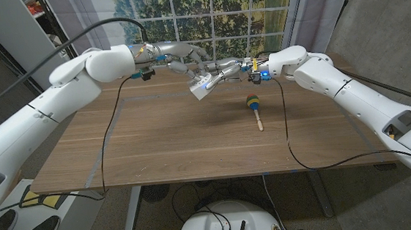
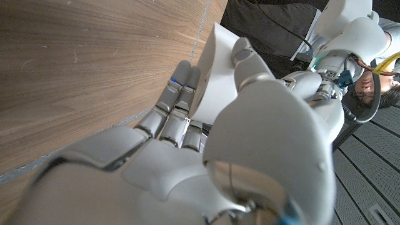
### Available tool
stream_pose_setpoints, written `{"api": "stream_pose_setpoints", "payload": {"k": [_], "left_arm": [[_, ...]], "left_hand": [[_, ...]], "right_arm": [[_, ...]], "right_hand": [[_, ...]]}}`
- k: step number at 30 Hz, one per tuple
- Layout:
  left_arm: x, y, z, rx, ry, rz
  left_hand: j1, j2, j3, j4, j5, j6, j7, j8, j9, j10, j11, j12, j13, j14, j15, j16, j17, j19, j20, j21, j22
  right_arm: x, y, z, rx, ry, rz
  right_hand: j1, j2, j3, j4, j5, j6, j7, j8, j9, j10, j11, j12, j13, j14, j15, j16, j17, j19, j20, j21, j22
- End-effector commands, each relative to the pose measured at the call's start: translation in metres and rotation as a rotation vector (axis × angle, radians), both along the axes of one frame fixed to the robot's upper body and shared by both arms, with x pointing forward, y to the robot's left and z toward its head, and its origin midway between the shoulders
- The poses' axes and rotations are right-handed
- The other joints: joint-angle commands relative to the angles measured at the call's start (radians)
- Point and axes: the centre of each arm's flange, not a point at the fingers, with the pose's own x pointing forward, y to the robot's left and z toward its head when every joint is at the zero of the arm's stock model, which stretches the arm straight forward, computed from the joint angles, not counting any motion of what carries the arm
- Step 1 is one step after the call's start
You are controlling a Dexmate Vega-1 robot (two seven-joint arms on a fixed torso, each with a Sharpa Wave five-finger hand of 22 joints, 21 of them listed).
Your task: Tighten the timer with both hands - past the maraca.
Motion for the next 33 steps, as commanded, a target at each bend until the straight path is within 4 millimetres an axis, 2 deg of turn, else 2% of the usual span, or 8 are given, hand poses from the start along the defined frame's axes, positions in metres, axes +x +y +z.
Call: {"api": "stream_pose_setpoints", "payload": {"k": [1,16,23,25,26,28,30,33], "left_arm": [[-0.008,-0.002,0.005,0.101,-0.003,-0.039],[-0.031,-0.018,0.025,0.3,-0.074,-0.139],[-0.034,-0.025,0.032,0.354,-0.124,-0.168],[-0.033,-0.022,0.033,0.292,-0.156,-0.165],[-0.033,-0.022,0.033,0.289,-0.159,-0.164],[-0.031,-0.015,0.035,0.183,-0.183,-0.154],[-0.029,-0.009,0.034,0.1,-0.195,-0.157],[-0.027,-0.003,0.033,0.031,-0.193,-0.152]], "left_hand": [[0.029,0.007,0.026,-0.03,0.003,0.071,-0.032,0.029,0.011,0.021,-0.019,0.009,0.001,0.016,-0.037,0.008,0.003,0.016,-0.004,0.014,0.003],[0.04,-0.006,0.023,-0.031,-0.001,0.1,-0.034,0.036,0.0,0.008,-0.02,0.001,0.002,0.006,-0.039,0.004,0.005,0.021,-0.017,0.022,0.006],[0.042,-0.012,0.018,-0.03,-0.001,0.102,-0.037,0.035,-0.005,0.01,-0.019,0.001,0.002,0.005,-0.041,0.004,0.006,0.02,-0.02,0.024,0.007],[0.037,0.011,0.024,-0.014,-0.003,0.044,-0.027,0.02,0.009,-0.006,0.014,-0.006,0.003,0.009,-0.04,0.008,0.01,0.021,-0.018,0.03,0.009],[0.023,0.01,0.021,0.004,-0.013,-0.064,-0.043,-0.013,0.025,-0.014,0.028,-0.009,0.004,0.01,-0.04,0.007,0.012,0.02,-0.018,0.035,0.01],[-0.006,0.014,0.015,0.031,-0.023,-0.173,-0.069,-0.06,0.023,-0.033,0.058,-0.016,0.006,0.014,-0.036,0.006,0.011,0.02,-0.014,0.041,0.011],[-0.025,0.032,0.021,0.054,-0.025,-0.182,-0.056,-0.064,0.023,-0.021,0.066,-0.01,0.007,0.02,-0.029,0.008,0.013,0.027,-0.018,0.047,0.011],[-0.031,0.038,0.028,0.064,-0.026,-0.184,-0.055,-0.064,0.023,-0.009,0.066,-0.004,0.008,0.031,-0.032,0.012,0.014,0.03,-0.017,0.05,0.011]], "right_arm": [[0.001,-0.003,0.001,0.017,0.035,0.021],[0.023,-0.024,-0.005,-0.017,0.307,0.253],[0.027,-0.03,-0.012,-0.039,0.372,0.282],[0.026,-0.035,-0.013,-0.002,0.365,0.27],[0.026,-0.035,-0.013,-0.001,0.365,0.269],[0.027,-0.04,-0.014,0.035,0.357,0.252],[0.027,-0.042,-0.015,0.049,0.349,0.24],[0.028,-0.043,-0.015,0.064,0.354,0.241]], "right_hand": [[-0.047,0.04,0.059,0.062,-0.002,0.008,0.002,0.008,0.0,0.093,-0.046,0.014,0.126,0.01,-0.16,-0.002,0.0,0.009,-0.144,-0.003,0.002],[-0.039,0.04,0.066,0.051,-0.001,0.006,-0.001,0.007,-0.001,0.085,-0.053,0.007,0.128,0.006,-0.164,-0.002,0.006,0.009,-0.147,-0.008,0.002],[-0.036,0.043,0.071,0.049,-0.001,-0.001,-0.004,0.005,-0.001,0.076,-0.052,0.002,0.132,-0.004,-0.162,-0.005,0.009,0.0,-0.151,-0.014,0.002],[-0.038,0.043,0.072,0.051,-0.001,-0.002,-0.004,0.005,-0.001,0.074,-0.054,0.001,0.133,-0.006,-0.16,-0.006,0.01,-0.001,-0.151,-0.015,0.002],[-0.039,0.044,0.072,0.051,-0.001,-0.002,-0.004,0.005,-0.001,0.074,-0.053,0.0,0.133,-0.007,-0.16,-0.006,0.01,-0.002,-0.151,-0.016,0.002],[-0.039,0.046,0.073,0.052,-0.001,-0.003,-0.004,0.005,-0.001,0.075,-0.052,0.0,0.134,-0.007,-0.161,-0.006,0.011,-0.003,-0.15,-0.016,0.002],[-0.04,0.046,0.073,0.052,-0.001,-0.005,-0.004,0.005,-0.001,0.076,-0.051,0.001,0.135,-0.006,-0.162,-0.004,0.012,-0.003,-0.149,-0.017,0.002],[-0.041,0.047,0.075,0.053,-0.001,-0.005,-0.004,0.005,-0.002,0.078,-0.051,0.0,0.136,-0.006,-0.161,-0.004,0.013,-0.004,-0.148,-0.018,0.002]]}}
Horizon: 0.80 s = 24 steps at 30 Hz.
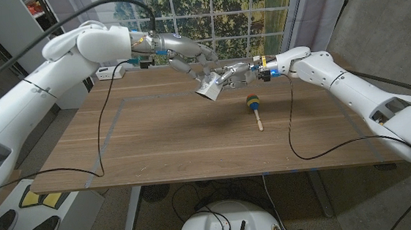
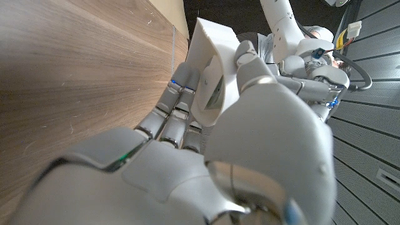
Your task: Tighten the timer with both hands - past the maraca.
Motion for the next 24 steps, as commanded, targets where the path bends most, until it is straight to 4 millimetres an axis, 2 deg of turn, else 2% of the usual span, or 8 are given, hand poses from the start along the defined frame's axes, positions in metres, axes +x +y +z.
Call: {"api": "stream_pose_setpoints", "payload": {"k": [1,3,8,12,14,18,20,24], "left_arm": [[0.003,0.017,0.004,-0.265,-0.047,-0.033],[0.004,0.02,0.003,-0.3,-0.037,-0.018],[0.009,0.028,-0.006,-0.394,-0.016,0.032],[0.01,0.028,-0.016,-0.428,0.013,0.067],[0.01,0.026,-0.019,-0.434,0.031,0.086],[0.009,0.02,-0.022,-0.449,0.089,0.142],[0.008,0.018,-0.021,-0.453,0.114,0.153],[0.004,0.015,-0.019,-0.428,0.138,0.173]], "left_hand": [[-0.017,0.006,0.008,0.021,-0.003,-0.02,0.006,-0.008,0.001,0.014,0.007,0.008,0.005,0.017,-0.032,0.007,0.003,0.012,0.001,0.01,0.002],[-0.03,0.006,0.008,0.033,-0.005,-0.021,0.007,-0.008,0.001,0.016,0.009,0.01,0.006,0.02,-0.034,0.008,0.004,0.013,-0.001,0.011,0.002],[-0.104,-0.04,-0.025,0.08,-0.027,-0.032,0.037,-0.012,-0.005,0.016,0.0,0.012,0.01,0.022,-0.03,0.004,0.001,0.005,-0.001,0.012,0.0],[-0.117,-0.062,-0.041,0.082,-0.035,-0.017,0.056,-0.007,-0.01,0.017,-0.003,0.013,0.011,0.019,-0.022,0.0,-0.002,0.0,0.003,0.011,-0.002],[-0.12,-0.073,-0.048,0.08,-0.04,0.017,0.08,0.006,-0.01,0.017,-0.008,0.013,0.012,0.019,-0.023,-0.002,-0.006,-0.002,0.003,0.01,-0.003],[-0.123,-0.082,-0.055,0.079,-0.044,0.051,0.09,0.021,-0.007,0.02,-0.011,0.014,0.012,0.018,-0.014,-0.004,-0.008,-0.002,0.005,0.011,-0.005],[-0.127,-0.088,-0.061,0.079,-0.048,0.078,0.114,0.032,-0.003,0.021,-0.009,0.014,0.012,0.017,-0.01,-0.005,-0.01,-0.003,0.005,0.011,-0.006],[-0.128,-0.091,-0.065,0.078,-0.051,0.081,0.114,0.033,0.0,0.026,-0.007,0.016,0.012,0.021,-0.003,-0.004,-0.01,-0.003,0.009,0.011,-0.007]], "right_arm": [[0.003,-0.014,-0.007,0.063,0.032,-0.013],[0.003,-0.015,-0.007,0.075,0.037,-0.014],[0.002,-0.016,-0.008,0.093,0.039,-0.008],[0.001,-0.015,-0.01,0.103,0.054,-0.001],[0.002,-0.014,-0.011,0.106,0.062,0.005],[0.002,-0.009,-0.013,0.105,0.069,0.015],[0.001,-0.006,-0.014,0.103,0.059,0.016],[-0.001,-0.001,-0.013,0.11,0.032,0.002]], "right_hand": [[-0.031,0.052,0.069,0.059,0.007,-0.001,-0.001,0.005,0.003,0.069,-0.06,-0.001,0.136,-0.006,-0.161,0.0,0.006,-0.002,-0.153,-0.006,0.002],[-0.032,0.052,0.069,0.059,0.008,-0.001,-0.001,0.005,0.003,0.069,-0.06,-0.002,0.136,-0.007,-0.161,0.0,0.006,-0.002,-0.153,-0.007,0.002],[-0.034,0.051,0.07,0.059,0.008,0.0,-0.001,0.006,0.003,0.07,-0.061,-0.002,0.137,-0.007,-0.161,0.0,0.006,-0.001,-0.152,-0.007,0.002],[-0.035,0.051,0.071,0.059,0.008,0.002,-0.001,0.007,0.003,0.07,-0.059,-0.003,0.138,-0.007,-0.161,0.0,0.007,-0.001,-0.152,-0.008,0.002],[-0.035,0.05,0.071,0.058,0.008,0.003,-0.001,0.007,0.003,0.071,-0.059,-0.004,0.138,-0.006,-0.162,0.001,0.008,0.0,-0.152,-0.008,0.002],[-0.035,0.051,0.073,0.058,0.008,0.003,-0.001,0.007,0.003,0.072,-0.058,-0.004,0.139,-0.007,-0.162,0.0,0.008,0.0,-0.152,-0.009,0.003],[-0.034,0.05,0.073,0.057,0.008,0.003,-0.001,0.008,0.003,0.073,-0.058,-0.005,0.139,-0.006,-0.163,0.001,0.009,0.0,-0.152,-0.009,0.003],[-0.035,0.049,0.074,0.057,0.008,0.004,0.0,0.008,0.002,0.072,-0.062,-0.006,0.14,-0.007,-0.161,0.0,0.008,0.001,-0.151,-0.01,0.003]]}}
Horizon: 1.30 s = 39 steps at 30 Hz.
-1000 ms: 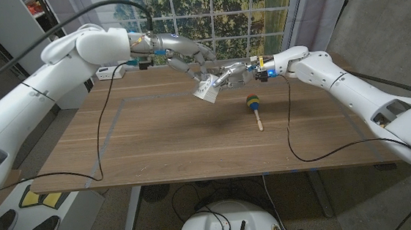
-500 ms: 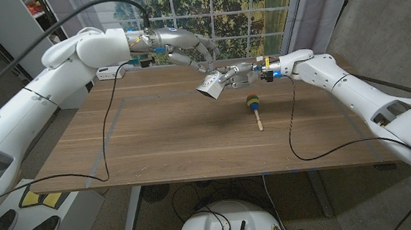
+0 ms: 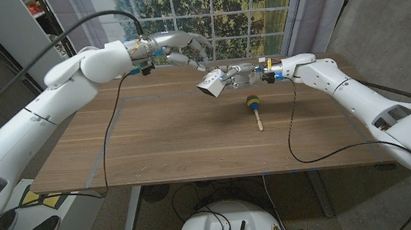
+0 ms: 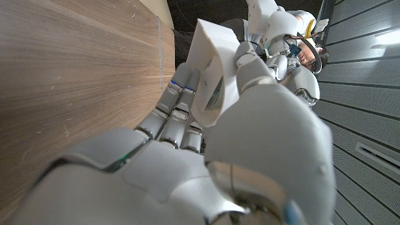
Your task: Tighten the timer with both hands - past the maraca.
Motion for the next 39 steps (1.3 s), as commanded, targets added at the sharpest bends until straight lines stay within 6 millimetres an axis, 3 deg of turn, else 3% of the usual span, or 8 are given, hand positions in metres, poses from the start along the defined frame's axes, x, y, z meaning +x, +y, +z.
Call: {"api": "stream_pose_setpoints", "payload": {"k": [1,16,24,32,39], "left_arm": [[-0.006,-0.005,-0.005,-0.019,0.109,0.07],[-0.025,-0.018,0.008,0.156,0.113,0.109],[-0.024,-0.015,0.008,0.165,0.107,0.103],[-0.023,-0.012,0.003,0.157,0.054,0.094],[-0.022,-0.009,0.0,0.158,0.046,0.102]], "left_hand": [[0.004,-0.009,-0.009,-0.001,-0.003,0.018,-0.002,0.007,0.005,0.009,-0.004,0.006,0.003,0.012,-0.005,0.0,0.001,0.002,0.004,0.003,0.001],[0.04,0.0,0.0,-0.022,-0.004,0.013,-0.007,-0.002,0.004,-0.007,0.004,-0.003,0.001,0.005,-0.001,-0.004,-0.001,-0.01,0.017,0.0,-0.001],[0.056,0.007,0.005,-0.03,-0.004,0.009,-0.014,-0.006,0.003,-0.01,0.004,-0.005,0.0,0.003,-0.005,-0.005,-0.001,-0.012,0.02,0.001,-0.001],[0.073,0.016,0.011,-0.038,-0.004,-0.004,-0.038,-0.015,0.001,-0.007,0.0,-0.005,-0.001,0.005,-0.012,-0.004,-0.001,-0.01,0.016,0.003,-0.002],[0.076,0.018,0.011,-0.04,-0.005,-0.006,-0.035,-0.016,0.002,-0.005,0.0,-0.004,-0.001,0.007,-0.014,-0.003,-0.001,-0.01,0.016,0.004,-0.002]], "right_arm": [[-0.004,0.011,-0.003,0.02,-0.026,-0.011],[-0.009,0.024,0.0,0.025,0.004,-0.079],[-0.011,0.025,0.001,0.051,0.041,-0.065],[-0.015,0.023,-0.001,0.066,0.051,-0.059],[-0.019,0.018,-0.005,0.084,0.067,-0.059]], "right_hand": [[-0.034,0.049,0.071,0.06,0.006,0.004,0.0,0.008,0.002,0.073,-0.061,0.008,0.14,-0.007,-0.163,-0.001,0.003,0.001,-0.151,-0.002,0.003],[-0.036,0.046,0.071,0.058,0.006,0.005,-0.001,0.008,0.002,0.074,-0.059,0.003,0.141,-0.006,-0.163,-0.002,0.001,0.005,-0.151,-0.004,0.003],[-0.04,0.045,0.07,0.06,0.005,0.005,0.0,0.008,0.001,0.074,-0.06,0.001,0.141,-0.006,-0.16,-0.003,0.0,0.006,-0.152,-0.005,0.003],[-0.045,0.045,0.069,0.062,0.005,0.005,0.002,0.008,0.001,0.074,-0.058,0.0,0.142,-0.006,-0.161,-0.003,-0.001,0.008,-0.152,-0.006,0.003],[-0.048,0.045,0.069,0.063,0.005,0.008,0.002,0.01,0.001,0.073,-0.058,-0.001,0.144,-0.006,-0.16,-0.003,-0.001,0.009,-0.152,-0.008,0.002]]}}
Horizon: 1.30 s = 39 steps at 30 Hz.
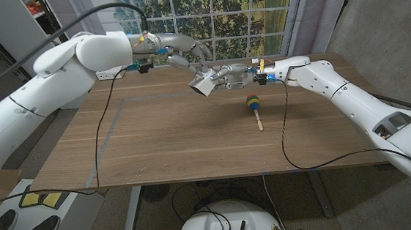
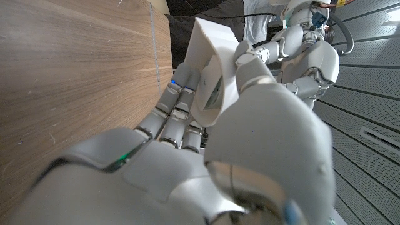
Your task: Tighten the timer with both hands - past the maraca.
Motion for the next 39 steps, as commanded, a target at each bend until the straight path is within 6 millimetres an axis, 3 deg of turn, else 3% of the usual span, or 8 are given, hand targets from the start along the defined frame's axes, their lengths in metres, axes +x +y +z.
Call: {"api": "stream_pose_setpoints", "payload": {"k": [1,23,39], "left_arm": [[0.001,0.005,-0.006,0.007,-0.034,0.009],[0.003,0.008,-0.011,-0.01,-0.044,0.019],[0.003,0.009,-0.005,-0.091,-0.05,-0.01]], "left_hand": [[0.013,0.005,-0.001,-0.002,-0.005,0.0,-0.01,-0.004,0.0,0.001,-0.003,-0.001,0.001,0.006,-0.014,0.0,0.003,0.003,0.002,0.004,0.003],[0.017,0.007,-0.003,-0.005,-0.01,0.014,-0.01,0.003,0.007,0.014,-0.006,0.003,0.001,0.017,-0.029,0.003,0.003,0.002,-0.004,0.007,0.002],[-0.023,0.0,-0.023,0.014,-0.019,0.013,0.001,-0.001,0.008,0.025,-0.01,0.007,0.0,0.03,-0.033,0.008,0.004,0.011,-0.012,0.012,0.002]], "right_arm": [[-0.007,-0.005,-0.004,0.029,0.025,0.005],[-0.015,-0.01,-0.011,0.042,0.044,0.009],[-0.011,-0.015,-0.011,0.057,0.052,0.008]], "right_hand": [[-0.048,0.046,0.066,0.067,0.007,0.008,0.002,0.01,0.001,0.069,-0.063,0.006,0.144,-0.006,-0.16,-0.004,0.002,0.009,-0.153,0.0,0.002],[-0.058,0.045,0.067,0.068,0.008,0.012,0.006,0.011,0.002,0.07,-0.062,0.002,0.147,-0.008,-0.161,-0.004,0.005,0.011,-0.153,-0.005,0.002],[-0.052,0.047,0.073,0.061,0.009,0.019,0.012,0.013,0.002,0.074,-0.065,-0.001,0.148,-0.008,-0.166,-0.003,0.007,0.013,-0.153,-0.008,0.002]]}}
